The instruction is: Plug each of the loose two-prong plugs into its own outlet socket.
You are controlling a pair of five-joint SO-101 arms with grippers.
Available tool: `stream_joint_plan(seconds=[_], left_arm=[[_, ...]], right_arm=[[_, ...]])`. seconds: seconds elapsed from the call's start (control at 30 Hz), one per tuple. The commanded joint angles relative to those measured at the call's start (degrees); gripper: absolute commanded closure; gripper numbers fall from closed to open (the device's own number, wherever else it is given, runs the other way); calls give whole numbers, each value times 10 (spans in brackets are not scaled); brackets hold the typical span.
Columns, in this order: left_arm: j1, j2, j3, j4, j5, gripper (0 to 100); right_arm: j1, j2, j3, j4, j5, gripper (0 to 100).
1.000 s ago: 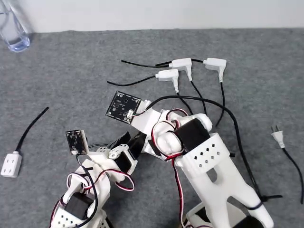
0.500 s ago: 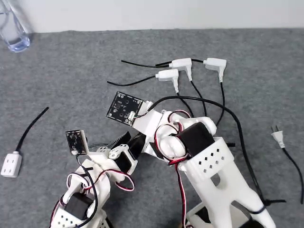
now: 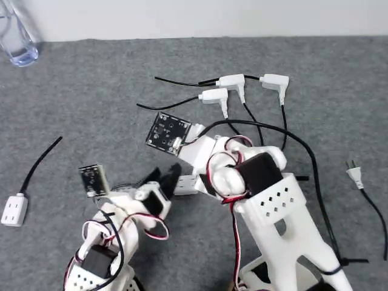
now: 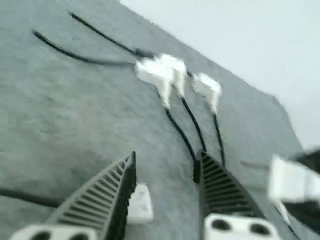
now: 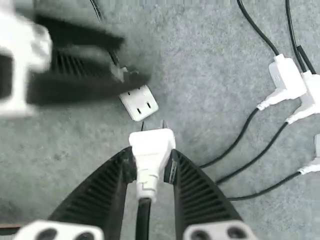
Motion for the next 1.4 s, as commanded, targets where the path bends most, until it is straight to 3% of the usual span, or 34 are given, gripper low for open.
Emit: stream_joint_plan(seconds=[0.0, 0.23, 0.43, 0.7, 1.37], left_arm=[[-75, -4, -6, 18, 33, 815], [-207, -4, -6, 90, 36, 815], [-263, -4, -6, 114, -10, 816], [-267, -3, -6, 122, -20, 816], [-266, -4, -6, 120, -20, 816]], right_arm=[[27, 10, -3, -14, 42, 990], [29, 183, -76, -20, 97, 990], [30, 338, -164, -21, 143, 990], [49, 447, -218, -14, 171, 990], [-4, 472, -210, -4, 150, 990]])
